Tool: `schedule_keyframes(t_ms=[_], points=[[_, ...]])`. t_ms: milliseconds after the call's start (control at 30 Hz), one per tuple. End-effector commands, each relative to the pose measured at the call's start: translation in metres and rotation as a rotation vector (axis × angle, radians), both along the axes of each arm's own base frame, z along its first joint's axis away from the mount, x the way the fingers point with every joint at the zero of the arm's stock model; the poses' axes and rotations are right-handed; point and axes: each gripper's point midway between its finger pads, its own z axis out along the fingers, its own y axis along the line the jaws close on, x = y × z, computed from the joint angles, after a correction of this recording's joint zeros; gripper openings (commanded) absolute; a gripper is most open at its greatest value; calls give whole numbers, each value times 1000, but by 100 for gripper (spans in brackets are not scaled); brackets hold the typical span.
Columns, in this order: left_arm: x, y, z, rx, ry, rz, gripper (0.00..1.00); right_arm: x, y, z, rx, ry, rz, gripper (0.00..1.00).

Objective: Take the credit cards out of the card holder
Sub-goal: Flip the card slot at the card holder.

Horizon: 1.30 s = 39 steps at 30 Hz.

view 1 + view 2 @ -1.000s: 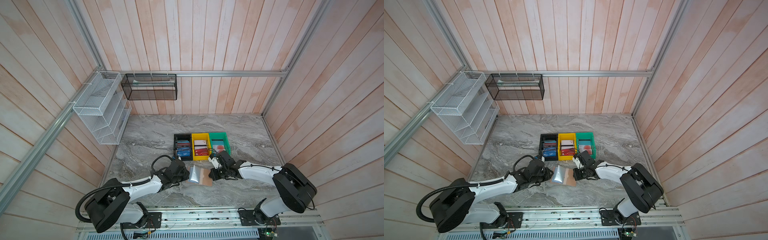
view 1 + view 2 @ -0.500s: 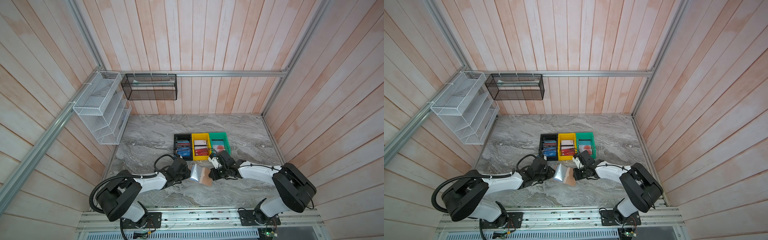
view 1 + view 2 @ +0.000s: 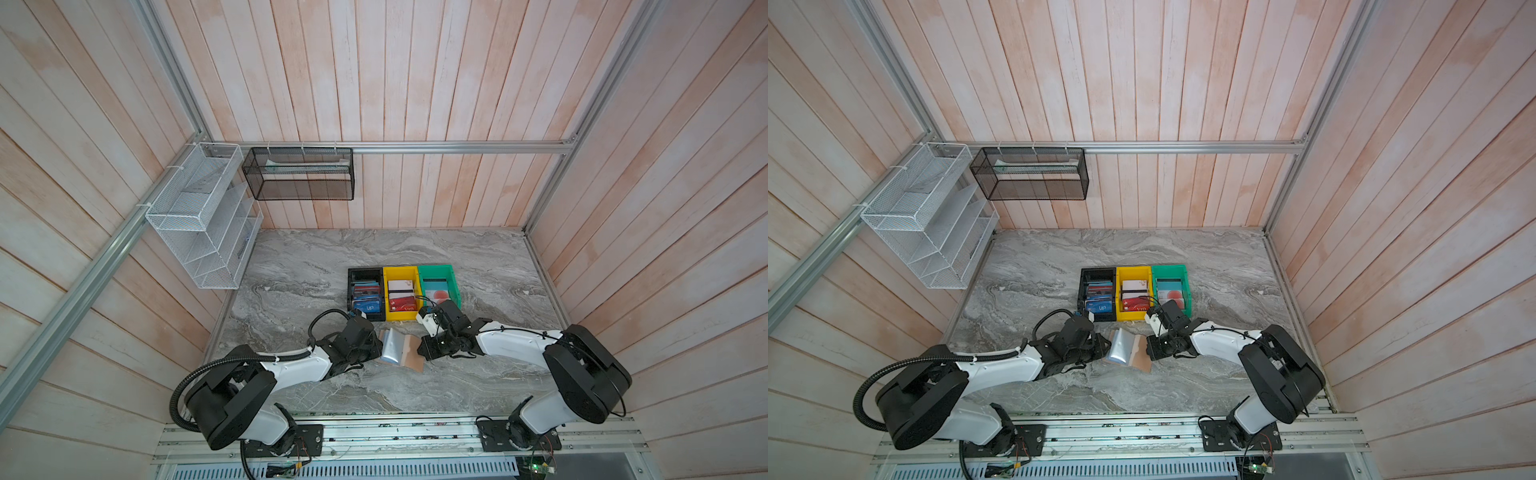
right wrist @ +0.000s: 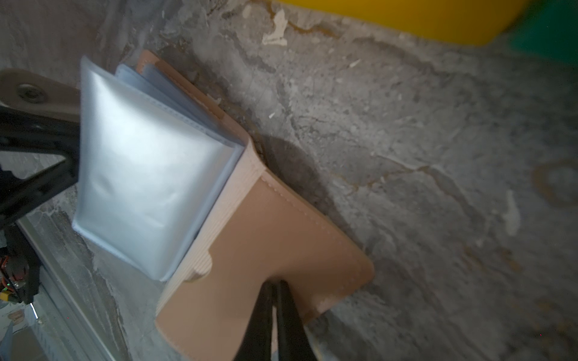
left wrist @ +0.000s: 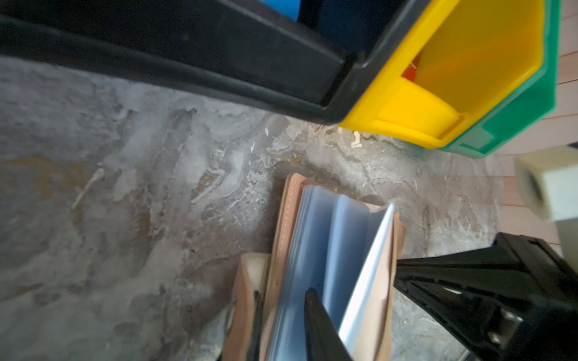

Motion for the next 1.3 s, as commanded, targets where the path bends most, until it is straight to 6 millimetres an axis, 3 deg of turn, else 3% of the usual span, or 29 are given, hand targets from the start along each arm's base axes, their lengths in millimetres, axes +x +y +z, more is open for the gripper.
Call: schedule_keyframes(t_ms=[0,133,300,867,1033,1267], points=[[-3,-11,19,-56,-25,-28,27,-12,-29,-30,-141,52,-22,10],[-2,-9,18,-51,-33,-24,28,-13,-30,-32,-143,58,-22,10],[-5,-5,15,-27,-19,-23,37,-13,-30,-33,-145,63,-22,10],[-14,22,20,30,-35,19,37,-14,-30,-33,-144,67,-20,10],[-10,13,23,-20,-60,5,37,-14,-30,-33,-144,65,-20,10],[-6,-6,11,-9,-34,-53,37,-15,-31,-33,-147,66,-22,10]])
